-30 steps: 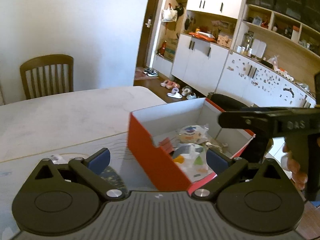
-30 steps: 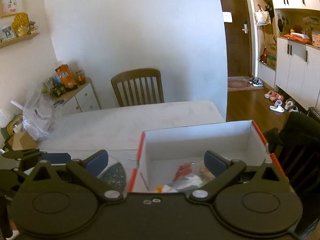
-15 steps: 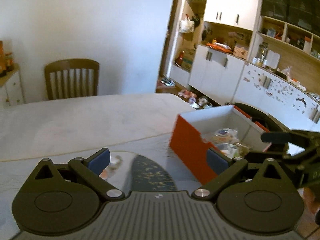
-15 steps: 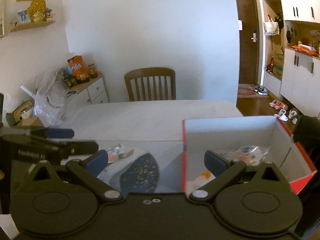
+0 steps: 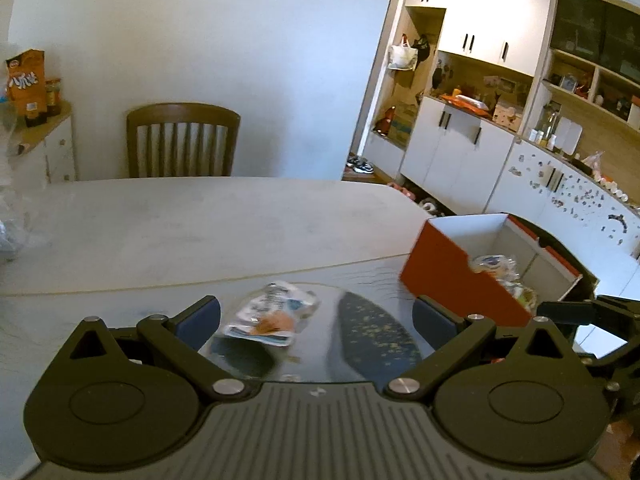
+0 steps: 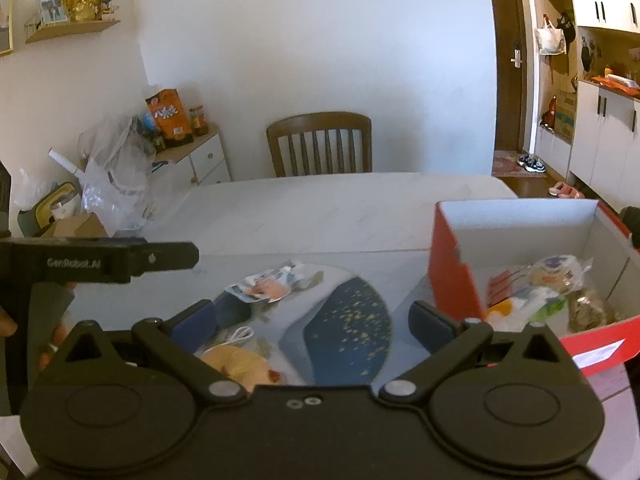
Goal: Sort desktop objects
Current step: 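Withdraw both tools from the box back over the table, then grasp the dark seaweed bag with the left tool while the right grasps the pig plush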
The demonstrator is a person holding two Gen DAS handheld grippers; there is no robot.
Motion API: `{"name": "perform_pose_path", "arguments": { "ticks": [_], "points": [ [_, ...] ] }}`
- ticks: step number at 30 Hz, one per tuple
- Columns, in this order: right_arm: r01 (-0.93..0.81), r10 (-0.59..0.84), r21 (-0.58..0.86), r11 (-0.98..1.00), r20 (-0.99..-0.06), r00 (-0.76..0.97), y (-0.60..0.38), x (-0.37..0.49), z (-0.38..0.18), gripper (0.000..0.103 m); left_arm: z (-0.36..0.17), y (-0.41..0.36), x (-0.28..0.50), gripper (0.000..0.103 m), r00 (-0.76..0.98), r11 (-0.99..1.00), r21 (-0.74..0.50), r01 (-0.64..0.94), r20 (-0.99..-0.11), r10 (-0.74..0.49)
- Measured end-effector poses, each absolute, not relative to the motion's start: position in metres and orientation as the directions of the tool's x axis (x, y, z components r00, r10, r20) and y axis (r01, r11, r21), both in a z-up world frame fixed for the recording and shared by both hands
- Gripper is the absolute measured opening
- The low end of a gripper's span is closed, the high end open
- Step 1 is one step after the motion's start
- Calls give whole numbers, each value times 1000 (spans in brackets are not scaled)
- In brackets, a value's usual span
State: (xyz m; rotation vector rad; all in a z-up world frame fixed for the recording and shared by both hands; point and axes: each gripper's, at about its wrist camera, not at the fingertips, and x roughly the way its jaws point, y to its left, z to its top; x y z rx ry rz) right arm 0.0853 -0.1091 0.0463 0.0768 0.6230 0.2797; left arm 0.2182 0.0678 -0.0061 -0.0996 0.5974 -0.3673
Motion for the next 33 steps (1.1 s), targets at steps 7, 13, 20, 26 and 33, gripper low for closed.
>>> {"name": "perform_pose_path", "arguments": {
  "ticks": [7,13,20,26,33],
  "points": [
    [-251,282,135,958,-581,763,-83,84,37,102,-15,91,225,103,760,936,-191,297,-546,-353],
    [-267,280,116,957,-607,744,-64,86,24,102,-30,100,231,103,756,943,-150,296,-567,-327],
    [-303,289,93,948,-646,706,-42,98,2,102,-54,107,243,103,742,952,-121,282,-602,-296],
    [-315,293,96,944,-681,671,-30,107,-21,102,-79,105,252,103,692,950,-132,283,-657,-298],
    [-317,286,94,944,-712,641,-19,116,-43,102,-101,99,257,103,642,943,-155,295,-698,-316]
  ]
}}
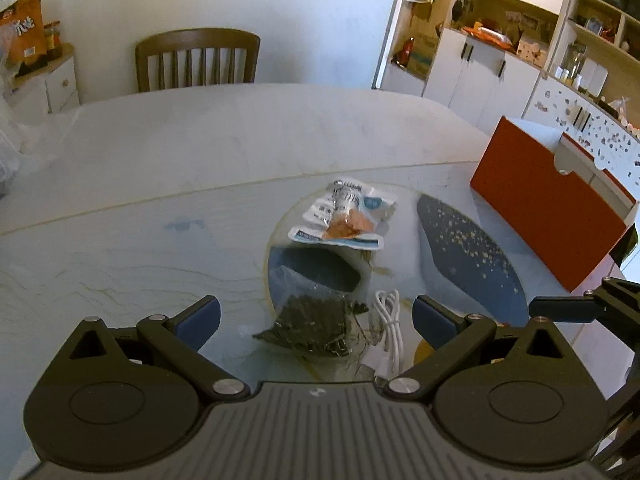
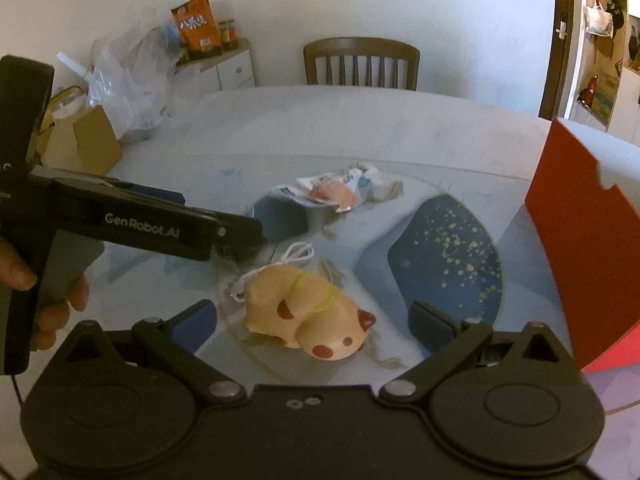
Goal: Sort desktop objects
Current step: 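Grasp the dark seaweed bag with the left tool while the right grasps the pig plush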
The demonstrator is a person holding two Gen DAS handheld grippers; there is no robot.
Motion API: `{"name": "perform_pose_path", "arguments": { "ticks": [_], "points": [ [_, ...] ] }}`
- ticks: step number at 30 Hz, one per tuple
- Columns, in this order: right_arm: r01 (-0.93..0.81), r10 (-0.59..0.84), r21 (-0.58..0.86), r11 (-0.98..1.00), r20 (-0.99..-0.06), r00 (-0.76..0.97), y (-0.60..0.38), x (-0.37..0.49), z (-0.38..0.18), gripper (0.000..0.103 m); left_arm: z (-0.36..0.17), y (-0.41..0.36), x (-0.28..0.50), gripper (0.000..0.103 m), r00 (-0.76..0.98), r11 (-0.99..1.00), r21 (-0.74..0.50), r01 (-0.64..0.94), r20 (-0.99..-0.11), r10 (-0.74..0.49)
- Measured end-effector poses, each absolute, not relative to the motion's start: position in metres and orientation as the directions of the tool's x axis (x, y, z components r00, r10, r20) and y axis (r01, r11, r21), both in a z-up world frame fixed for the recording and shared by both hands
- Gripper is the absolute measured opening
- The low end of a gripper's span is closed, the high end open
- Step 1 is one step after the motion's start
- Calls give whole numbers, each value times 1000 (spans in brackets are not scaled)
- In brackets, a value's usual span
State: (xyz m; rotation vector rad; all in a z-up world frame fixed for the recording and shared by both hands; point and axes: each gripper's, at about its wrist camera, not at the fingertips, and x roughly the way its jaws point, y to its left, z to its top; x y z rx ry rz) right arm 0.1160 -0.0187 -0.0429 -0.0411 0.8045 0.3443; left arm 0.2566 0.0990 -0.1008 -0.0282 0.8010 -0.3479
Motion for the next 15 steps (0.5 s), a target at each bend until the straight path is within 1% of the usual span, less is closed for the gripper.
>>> {"name": "perform_pose_path", "arguments": {
  "ticks": [8,12,15],
  "points": [
    [-311,290,109,944,-722,628,-13,125,-51,99,-109,107,266,102,628,944,-167,283,-712,-314],
    [-302,285,112,947,-729,623,-12,131,-55,95,-113,107,268,101,622,943,-159,291,-718,-313],
    [-296,287,123,947,-736,613,-13,135,-58,93,-113,106,267,95,621,940,-158,303,-715,-321]
  ]
}}
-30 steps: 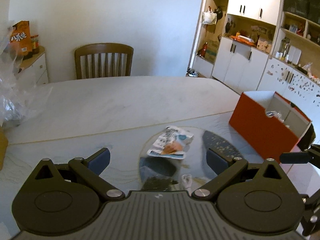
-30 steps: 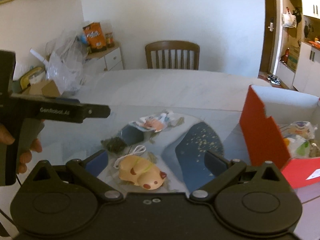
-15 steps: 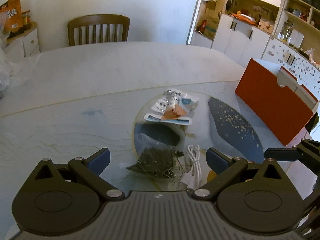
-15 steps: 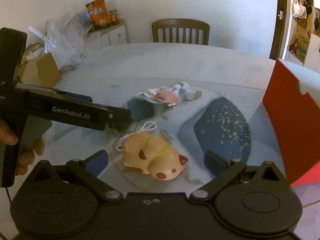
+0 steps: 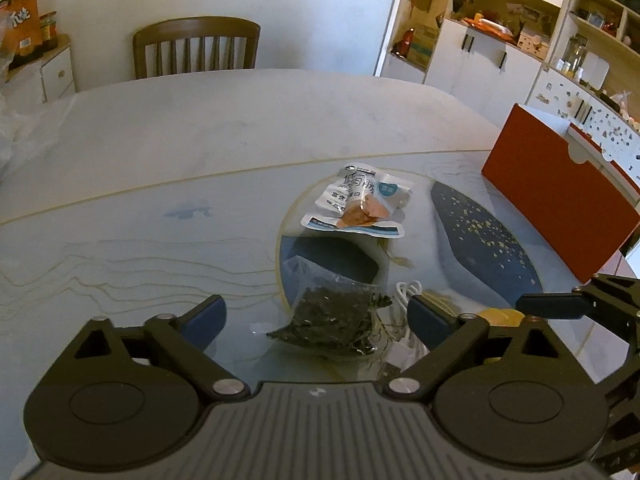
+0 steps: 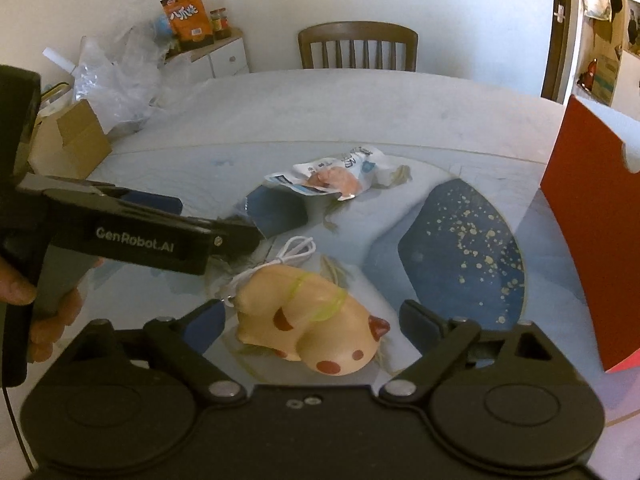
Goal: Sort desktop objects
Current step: 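Grasp the dark seaweed bag with the left tool while the right grasps the pig plush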
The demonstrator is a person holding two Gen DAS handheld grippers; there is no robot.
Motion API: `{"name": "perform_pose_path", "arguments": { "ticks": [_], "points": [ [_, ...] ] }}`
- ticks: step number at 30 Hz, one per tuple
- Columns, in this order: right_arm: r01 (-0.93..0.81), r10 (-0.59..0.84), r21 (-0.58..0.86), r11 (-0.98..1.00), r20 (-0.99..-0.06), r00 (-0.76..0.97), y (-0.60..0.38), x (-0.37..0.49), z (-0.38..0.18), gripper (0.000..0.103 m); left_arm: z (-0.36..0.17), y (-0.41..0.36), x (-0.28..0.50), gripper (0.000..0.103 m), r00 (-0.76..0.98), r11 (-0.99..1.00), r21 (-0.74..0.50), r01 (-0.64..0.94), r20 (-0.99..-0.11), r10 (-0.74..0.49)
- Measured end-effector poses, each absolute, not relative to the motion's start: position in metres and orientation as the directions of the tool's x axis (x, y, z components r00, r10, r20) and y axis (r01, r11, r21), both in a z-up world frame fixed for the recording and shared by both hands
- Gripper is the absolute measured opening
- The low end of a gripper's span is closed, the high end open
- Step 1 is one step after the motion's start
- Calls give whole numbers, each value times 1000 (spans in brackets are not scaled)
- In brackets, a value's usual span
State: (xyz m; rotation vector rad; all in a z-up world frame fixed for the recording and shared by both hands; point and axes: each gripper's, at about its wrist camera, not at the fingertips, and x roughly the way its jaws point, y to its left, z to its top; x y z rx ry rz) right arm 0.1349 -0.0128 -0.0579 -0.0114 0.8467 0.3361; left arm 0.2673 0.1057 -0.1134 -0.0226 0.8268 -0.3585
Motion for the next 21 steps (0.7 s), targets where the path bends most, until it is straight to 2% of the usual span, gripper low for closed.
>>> {"name": "perform_pose_path", "arguments": {
  "ticks": [8,16,18,19,21],
  "points": [
    [-298,294,135,945,-747,596,-13,135,-60,81,-116,103,269,67,607,933,-156,323,-723,-331],
    [-305,305,142,942,-745,594,-14,135,-57,75,-115,101,268,56,597,928,-151,341,-728,-338],
    [-309,309,143,940,-743,594,-15,135,-56,74,-115,101,267,49,596,926,-150,348,-726,-342],
    [-311,309,141,940,-742,595,-15,135,-56,73,-114,101,266,40,598,923,-151,353,-723,-347],
    [-312,305,135,941,-740,599,-16,134,-54,72,-112,100,266,39,599,923,-145,356,-722,-344]
  ]
}}
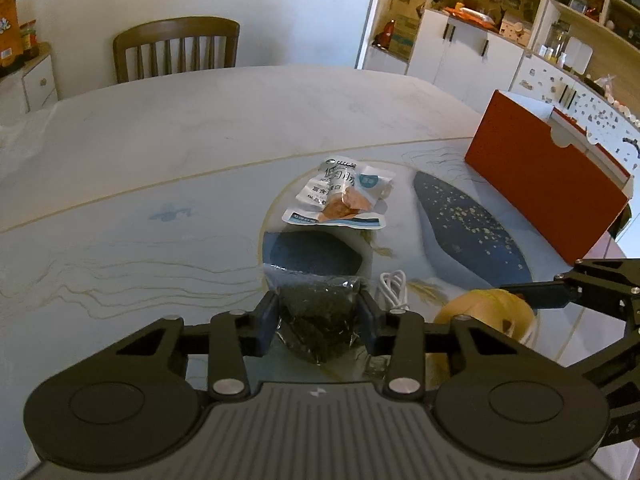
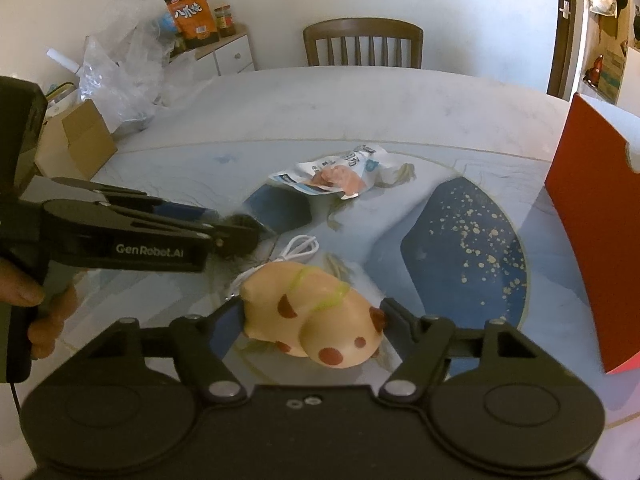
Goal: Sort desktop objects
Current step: 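Grasp the dark seaweed bag with the left tool while the right grasps the pig plush, then carry the seaweed bag and pig plush with both tools into the shoebox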
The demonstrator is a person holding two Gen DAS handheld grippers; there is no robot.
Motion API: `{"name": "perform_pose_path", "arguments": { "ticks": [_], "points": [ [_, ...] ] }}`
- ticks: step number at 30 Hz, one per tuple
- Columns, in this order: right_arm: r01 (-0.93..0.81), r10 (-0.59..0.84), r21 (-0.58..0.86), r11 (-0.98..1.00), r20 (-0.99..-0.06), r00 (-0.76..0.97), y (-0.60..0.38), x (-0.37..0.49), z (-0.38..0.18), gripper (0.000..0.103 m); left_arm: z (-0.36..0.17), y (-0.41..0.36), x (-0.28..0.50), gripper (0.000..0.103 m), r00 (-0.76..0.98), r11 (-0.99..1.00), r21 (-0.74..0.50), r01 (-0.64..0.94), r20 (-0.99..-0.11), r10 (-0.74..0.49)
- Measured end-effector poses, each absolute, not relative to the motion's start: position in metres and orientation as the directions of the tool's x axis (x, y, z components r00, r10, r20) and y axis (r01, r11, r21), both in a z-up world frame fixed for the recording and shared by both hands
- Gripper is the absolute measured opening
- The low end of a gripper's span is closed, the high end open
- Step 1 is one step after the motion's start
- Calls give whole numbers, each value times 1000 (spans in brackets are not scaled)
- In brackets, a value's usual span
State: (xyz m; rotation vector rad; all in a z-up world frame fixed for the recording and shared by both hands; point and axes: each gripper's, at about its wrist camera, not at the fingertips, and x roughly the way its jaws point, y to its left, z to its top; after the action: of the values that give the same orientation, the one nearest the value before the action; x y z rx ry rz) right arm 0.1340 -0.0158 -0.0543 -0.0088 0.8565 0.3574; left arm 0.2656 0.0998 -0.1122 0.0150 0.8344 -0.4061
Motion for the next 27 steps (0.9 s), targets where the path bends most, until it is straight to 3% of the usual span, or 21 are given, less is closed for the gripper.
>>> {"name": "perform_pose_path", "arguments": {
  "ticks": [27],
  "points": [
    [-306,321,151,940,-692,646,-51,106,-5,71,-56,88,213,37,621,937,-173,304,-709,-333]
  ]
}}
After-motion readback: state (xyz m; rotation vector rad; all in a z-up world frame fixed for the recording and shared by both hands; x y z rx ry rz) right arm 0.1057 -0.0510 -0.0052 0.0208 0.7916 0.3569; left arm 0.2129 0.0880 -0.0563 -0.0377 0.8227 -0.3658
